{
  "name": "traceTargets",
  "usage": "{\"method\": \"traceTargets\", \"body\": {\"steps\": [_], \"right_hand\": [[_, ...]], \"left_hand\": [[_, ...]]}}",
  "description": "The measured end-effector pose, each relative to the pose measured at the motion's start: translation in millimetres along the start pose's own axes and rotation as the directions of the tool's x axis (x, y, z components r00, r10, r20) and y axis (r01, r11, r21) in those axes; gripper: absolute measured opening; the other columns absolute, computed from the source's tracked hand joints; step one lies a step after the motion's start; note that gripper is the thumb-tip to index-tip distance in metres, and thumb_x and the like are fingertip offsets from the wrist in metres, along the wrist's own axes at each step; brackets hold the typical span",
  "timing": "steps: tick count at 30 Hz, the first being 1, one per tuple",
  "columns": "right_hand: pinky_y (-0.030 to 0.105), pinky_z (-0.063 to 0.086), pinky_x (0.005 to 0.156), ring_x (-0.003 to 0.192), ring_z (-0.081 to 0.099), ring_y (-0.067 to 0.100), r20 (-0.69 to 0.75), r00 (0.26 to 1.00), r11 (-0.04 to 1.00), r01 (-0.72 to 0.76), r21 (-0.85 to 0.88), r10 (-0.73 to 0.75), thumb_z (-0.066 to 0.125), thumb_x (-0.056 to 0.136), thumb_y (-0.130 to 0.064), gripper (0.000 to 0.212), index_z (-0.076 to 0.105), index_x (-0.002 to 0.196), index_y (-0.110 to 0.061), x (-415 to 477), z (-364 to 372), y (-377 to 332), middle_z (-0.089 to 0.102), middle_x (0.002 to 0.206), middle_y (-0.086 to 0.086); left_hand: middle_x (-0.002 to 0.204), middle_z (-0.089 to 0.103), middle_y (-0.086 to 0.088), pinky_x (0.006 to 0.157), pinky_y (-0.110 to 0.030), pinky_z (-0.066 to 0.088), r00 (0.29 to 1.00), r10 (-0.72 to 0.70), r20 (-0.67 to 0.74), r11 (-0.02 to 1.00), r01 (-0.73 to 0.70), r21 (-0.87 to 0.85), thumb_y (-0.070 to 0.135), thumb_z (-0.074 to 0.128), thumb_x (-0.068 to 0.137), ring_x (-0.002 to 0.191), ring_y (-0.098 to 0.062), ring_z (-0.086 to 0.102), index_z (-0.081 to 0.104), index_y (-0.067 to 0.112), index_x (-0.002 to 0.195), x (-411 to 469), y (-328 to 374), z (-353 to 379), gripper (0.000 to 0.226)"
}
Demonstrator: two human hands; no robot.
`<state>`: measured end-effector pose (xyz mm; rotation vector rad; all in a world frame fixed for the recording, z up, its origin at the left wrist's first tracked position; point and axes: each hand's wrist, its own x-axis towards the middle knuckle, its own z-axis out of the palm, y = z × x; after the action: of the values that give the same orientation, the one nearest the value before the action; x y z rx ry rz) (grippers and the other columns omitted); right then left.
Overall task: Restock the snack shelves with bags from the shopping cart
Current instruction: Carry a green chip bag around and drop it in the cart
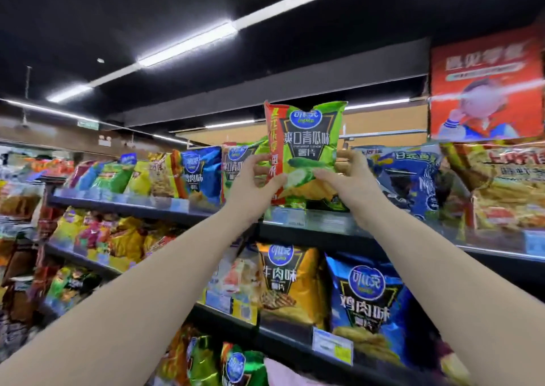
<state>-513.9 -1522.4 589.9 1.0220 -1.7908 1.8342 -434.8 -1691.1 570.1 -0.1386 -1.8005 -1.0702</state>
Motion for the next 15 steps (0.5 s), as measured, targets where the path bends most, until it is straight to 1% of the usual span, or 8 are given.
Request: {"method": "traceTargets", "body": {"steps": [3, 6, 7, 8, 10, 11, 13, 15], "right_hand": [[0.038, 0.051, 0.093, 0.107, 0.058, 0.018, -0.081, 0.997, 0.990, -0.003, -0.138, -0.008, 0.082, 0.075, -0.033, 0.084, 0.028, 0.139, -0.028, 13, 3, 8, 0.053, 0.110, -0.008], [0.043, 0.050, 0.098, 0.106, 0.054, 0.014, -0.120, 0.992, 0.976, 0.009, -0.217, -0.035, 0.083, 0.074, -0.029, 0.093, 0.020, 0.143, -0.033, 20, 7, 17, 0.049, 0.105, -0.017], [0.043, 0.049, 0.099, 0.105, 0.054, 0.013, -0.130, 0.991, 0.964, 0.003, -0.267, -0.039, 0.083, 0.075, -0.027, 0.095, 0.018, 0.143, -0.033, 21, 8, 19, 0.047, 0.103, -0.021], [0.041, 0.049, 0.099, 0.105, 0.054, 0.013, -0.140, 0.989, 0.948, -0.005, -0.318, -0.042, 0.083, 0.075, -0.025, 0.097, 0.016, 0.144, -0.033, 23, 10, 19, 0.045, 0.101, -0.023], [0.038, 0.049, 0.095, 0.103, 0.057, 0.015, -0.155, 0.987, 0.913, -0.029, -0.406, -0.037, 0.083, 0.075, -0.022, 0.102, 0.011, 0.146, -0.032, 24, 15, 20, 0.047, 0.098, -0.024], [0.035, 0.049, 0.092, 0.101, 0.058, 0.015, -0.165, 0.986, 0.895, -0.050, -0.443, -0.027, 0.083, 0.074, -0.021, 0.103, 0.010, 0.147, -0.031, 25, 18, 22, 0.050, 0.097, -0.022], [0.032, 0.046, 0.086, 0.097, 0.057, 0.016, -0.189, 0.982, 0.850, -0.099, -0.518, -0.001, 0.084, 0.073, -0.024, 0.106, 0.009, 0.148, -0.029, 26, 25, 25, 0.055, 0.096, -0.015], [0.031, 0.042, 0.085, 0.098, 0.055, 0.019, -0.224, 0.974, 0.802, -0.148, -0.579, 0.018, 0.084, 0.073, -0.028, 0.105, 0.010, 0.147, -0.028, 27, 32, 28, 0.056, 0.105, -0.005]], "left_hand": [[0.099, 0.054, 0.018, 0.062, -0.002, 0.043, 0.994, 0.071, 0.083, 0.997, -0.073, 0.017, 0.029, 0.068, 0.091, 0.093, 0.003, 0.055, 0.046, 0.023, 0.131, 22, -20, 17, 0.046], [0.097, 0.049, 0.021, 0.066, -0.001, 0.042, 0.981, 0.139, 0.135, 0.990, -0.138, -0.017, 0.026, 0.067, 0.092, 0.089, 0.007, 0.052, 0.046, 0.024, 0.129, 39, -40, 27, 0.042], [0.097, 0.049, 0.023, 0.072, -0.005, 0.045, 0.975, 0.165, 0.147, 0.986, -0.165, -0.015, 0.025, 0.069, 0.091, 0.091, 0.004, 0.053, 0.047, 0.029, 0.125, 45, -48, 29, 0.040], [0.098, 0.049, 0.024, 0.079, -0.016, 0.050, 0.968, 0.197, 0.157, 0.980, -0.198, -0.007, 0.024, 0.071, 0.089, 0.093, -0.001, 0.056, 0.047, 0.033, 0.120, 50, -55, 31, 0.040], [0.102, 0.053, 0.019, 0.086, -0.035, 0.054, 0.945, 0.263, 0.192, 0.964, -0.267, -0.008, 0.020, 0.074, 0.085, 0.094, -0.004, 0.057, 0.050, 0.035, 0.115, 58, -71, 34, 0.041], [0.105, 0.055, 0.014, 0.087, -0.036, 0.053, 0.929, 0.300, 0.217, 0.952, -0.306, -0.008, 0.020, 0.074, 0.084, 0.097, -0.005, 0.057, 0.051, 0.033, 0.117, 60, -78, 35, 0.042], [0.109, 0.051, 0.009, 0.091, -0.026, 0.045, 0.884, 0.369, 0.289, 0.922, -0.387, 0.005, 0.024, 0.073, 0.084, 0.103, -0.009, 0.053, 0.054, 0.028, 0.124, 63, -91, 35, 0.044], [0.112, 0.049, 0.007, 0.090, -0.020, 0.036, 0.823, 0.448, 0.349, 0.870, -0.491, 0.041, 0.026, 0.069, 0.088, 0.108, -0.011, 0.050, 0.056, 0.022, 0.125, 66, -101, 33, 0.040]]}}
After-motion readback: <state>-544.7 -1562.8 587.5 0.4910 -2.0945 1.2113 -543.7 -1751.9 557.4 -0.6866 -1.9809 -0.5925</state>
